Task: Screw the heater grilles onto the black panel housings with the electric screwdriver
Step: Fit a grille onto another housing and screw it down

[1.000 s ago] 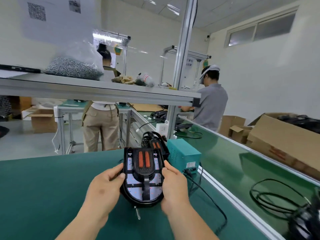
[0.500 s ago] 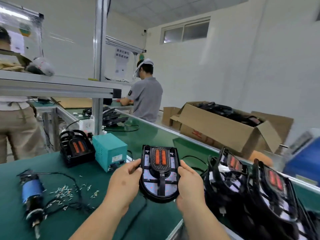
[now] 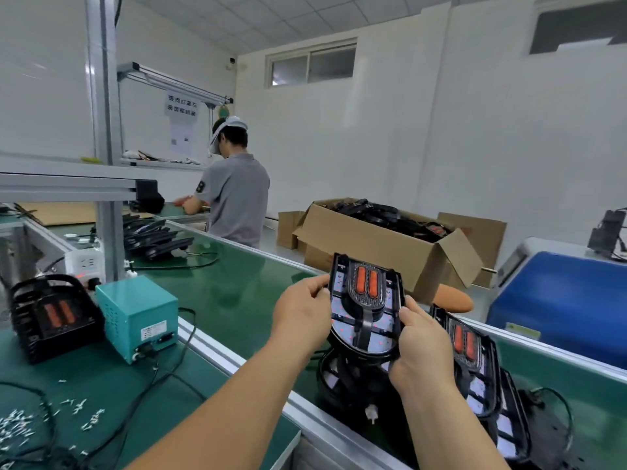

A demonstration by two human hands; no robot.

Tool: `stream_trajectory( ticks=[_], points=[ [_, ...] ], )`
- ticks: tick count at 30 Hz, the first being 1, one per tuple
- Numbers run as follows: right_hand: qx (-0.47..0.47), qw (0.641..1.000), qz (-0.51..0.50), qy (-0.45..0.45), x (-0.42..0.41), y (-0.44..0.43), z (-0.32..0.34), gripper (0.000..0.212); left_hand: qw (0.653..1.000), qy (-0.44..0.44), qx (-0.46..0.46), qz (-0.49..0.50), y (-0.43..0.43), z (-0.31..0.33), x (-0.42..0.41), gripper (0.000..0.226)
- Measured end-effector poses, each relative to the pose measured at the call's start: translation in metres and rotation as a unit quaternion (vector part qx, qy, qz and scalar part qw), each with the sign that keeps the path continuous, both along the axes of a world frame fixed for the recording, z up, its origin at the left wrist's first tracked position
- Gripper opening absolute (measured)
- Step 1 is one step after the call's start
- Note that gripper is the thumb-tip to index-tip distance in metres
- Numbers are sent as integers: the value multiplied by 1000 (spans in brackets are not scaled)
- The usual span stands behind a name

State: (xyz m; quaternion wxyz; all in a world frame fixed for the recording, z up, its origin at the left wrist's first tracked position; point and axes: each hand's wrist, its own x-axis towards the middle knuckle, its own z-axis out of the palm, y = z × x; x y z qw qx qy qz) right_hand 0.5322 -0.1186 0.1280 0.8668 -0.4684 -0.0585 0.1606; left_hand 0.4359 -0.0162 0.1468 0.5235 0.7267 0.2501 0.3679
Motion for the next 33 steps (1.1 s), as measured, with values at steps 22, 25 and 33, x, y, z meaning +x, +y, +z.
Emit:
stream_trajectory(
  ticks=[22,25,33],
  points=[
    [-128,987,-16,-92,49,-17,-5,46,981,97,159,50,-11,-3,65,41],
    [-220,960,-43,-167,52,-20,-12,35,982,109,152,40,-12,-11,79,42],
    [-592,720,-121,-341,74,-22,-16,30,958,161,236,37,-15,-10,101,40]
  ],
)
